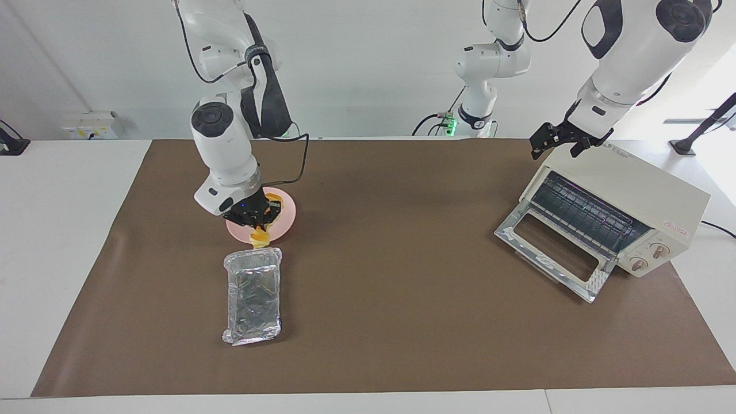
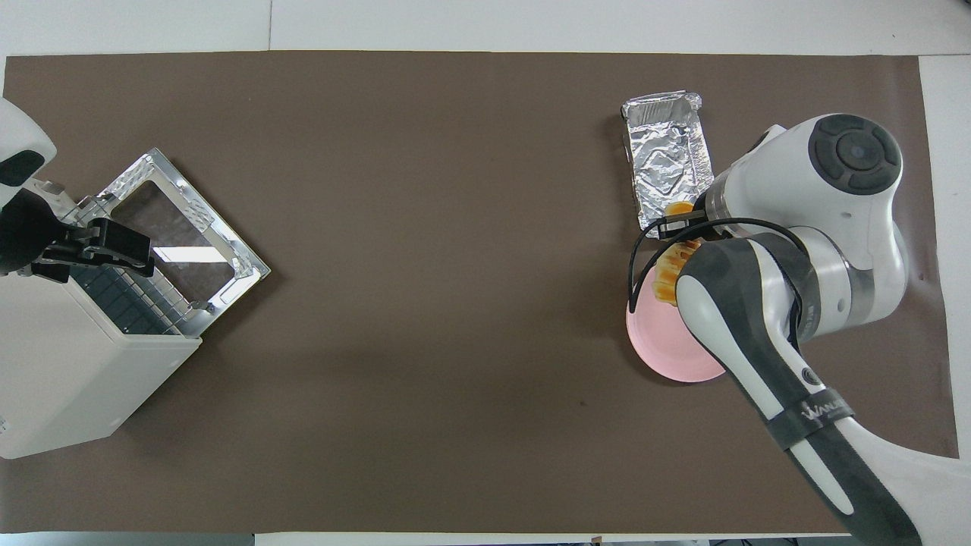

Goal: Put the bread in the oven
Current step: 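Lift the bread and carry it over the foil tray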

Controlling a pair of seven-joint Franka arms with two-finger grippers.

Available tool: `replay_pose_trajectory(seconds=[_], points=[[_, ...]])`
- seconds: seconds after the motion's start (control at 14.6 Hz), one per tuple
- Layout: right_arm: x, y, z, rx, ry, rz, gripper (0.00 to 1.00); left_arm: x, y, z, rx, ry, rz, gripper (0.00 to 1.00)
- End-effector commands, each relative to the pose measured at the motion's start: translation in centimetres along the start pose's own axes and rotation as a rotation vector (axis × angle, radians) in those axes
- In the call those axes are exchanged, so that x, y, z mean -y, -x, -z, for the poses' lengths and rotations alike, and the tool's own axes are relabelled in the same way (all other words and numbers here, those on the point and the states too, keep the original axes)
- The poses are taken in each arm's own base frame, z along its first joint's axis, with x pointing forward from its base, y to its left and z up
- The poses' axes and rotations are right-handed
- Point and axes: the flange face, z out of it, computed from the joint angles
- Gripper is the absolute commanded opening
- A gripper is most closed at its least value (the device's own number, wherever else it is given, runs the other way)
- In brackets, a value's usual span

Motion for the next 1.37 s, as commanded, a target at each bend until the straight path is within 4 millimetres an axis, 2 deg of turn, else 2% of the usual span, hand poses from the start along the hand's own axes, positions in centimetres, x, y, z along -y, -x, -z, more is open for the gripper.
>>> replay_pose_trajectory(seconds=[0.0,0.21,0.34,0.41,0.82,1.16,1.3], points=[[-2.2,-5.6,0.4,0.001,-0.033,0.026,0.0,0.4,0.6,0.2,-0.014,-0.014,-0.005,1.0],[-2.5,-10.7,-2.1,0.03,-0.031,0.049,0.0,0.4,0.6,0.2,-0.014,-0.014,-0.005,1.0],[-2.6,-12.5,-4.3,0.022,-0.027,0.079,0.0,0.4,0.6,0.2,-0.014,-0.014,-0.005,1.0],[-2.7,-12.9,-4.9,0.009,-0.026,0.088,0.0,0.4,0.6,0.2,-0.014,-0.014,-0.005,1.0],[-4.2,-13.9,-7.5,-0.045,-0.021,0.094,0.0,0.4,0.6,0.3,-0.016,-0.014,-0.005,1.0],[-3.0,-13.1,-10.4,-0.071,-0.027,0.105,0.0,0.4,0.6,0.2,-0.014,-0.014,-0.005,1.0],[-2.7,-12.8,-11.0,-0.077,-0.026,0.108,0.0,0.4,0.6,0.2,-0.014,-0.014,-0.005,1.0]])
